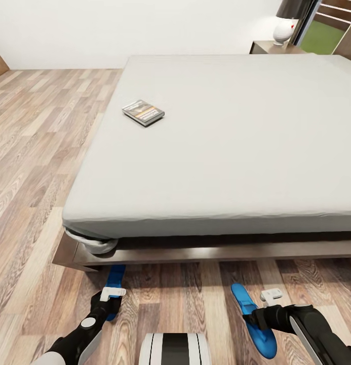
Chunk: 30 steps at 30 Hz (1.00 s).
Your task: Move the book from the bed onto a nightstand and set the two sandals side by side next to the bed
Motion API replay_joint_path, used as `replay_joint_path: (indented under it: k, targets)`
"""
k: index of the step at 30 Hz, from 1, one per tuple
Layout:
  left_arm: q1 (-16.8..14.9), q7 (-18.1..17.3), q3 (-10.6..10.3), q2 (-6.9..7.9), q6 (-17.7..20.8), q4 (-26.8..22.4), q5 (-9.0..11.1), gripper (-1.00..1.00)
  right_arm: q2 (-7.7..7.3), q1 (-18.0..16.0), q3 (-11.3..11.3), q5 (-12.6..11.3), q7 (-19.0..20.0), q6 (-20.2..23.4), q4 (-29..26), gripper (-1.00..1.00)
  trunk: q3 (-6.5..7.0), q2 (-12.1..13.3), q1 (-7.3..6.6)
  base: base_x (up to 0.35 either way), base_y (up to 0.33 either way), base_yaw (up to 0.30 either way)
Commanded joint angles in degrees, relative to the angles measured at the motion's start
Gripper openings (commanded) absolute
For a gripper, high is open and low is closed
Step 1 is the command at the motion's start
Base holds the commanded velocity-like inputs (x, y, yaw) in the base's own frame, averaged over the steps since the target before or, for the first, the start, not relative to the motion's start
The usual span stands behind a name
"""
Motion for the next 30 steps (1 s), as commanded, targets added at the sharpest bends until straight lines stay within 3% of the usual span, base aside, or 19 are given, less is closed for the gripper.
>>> replay_joint_path:
  k: [1,9,15,30]
  targets:
    - [0.0,0.3,-0.5,0.05,-0.2,0.0,0.5,-1.0,-0.05,0.0,0.1,-0.5,-0.3,0.3,0.0,-1.0,-0.03,0.0,-0.01,0.0,0.0,0.0]
    - [0.0,0.3,-0.5,0.05,-0.2,0.0,0.5,-1.0,-0.08,0.0,0.0,-0.5,-0.2,0.1,-1.1,-1.0,-0.03,0.0,-0.01,0.0,0.0,0.0]
    - [0.0,0.3,-0.5,0.05,-0.2,0.0,0.5,-1.0,-0.09,0.4,-0.2,-0.6,-0.2,0.3,-6.3,-1.0,-0.03,0.0,-0.01,0.0,0.0,0.0]
    - [0.0,0.3,-0.5,0.05,-0.2,0.0,0.5,-1.0,-0.12,0.5,-0.3,-0.6,-0.2,0.4,-7.4,-1.0,-0.03,0.0,-0.01,0.0,0.0,0.0]
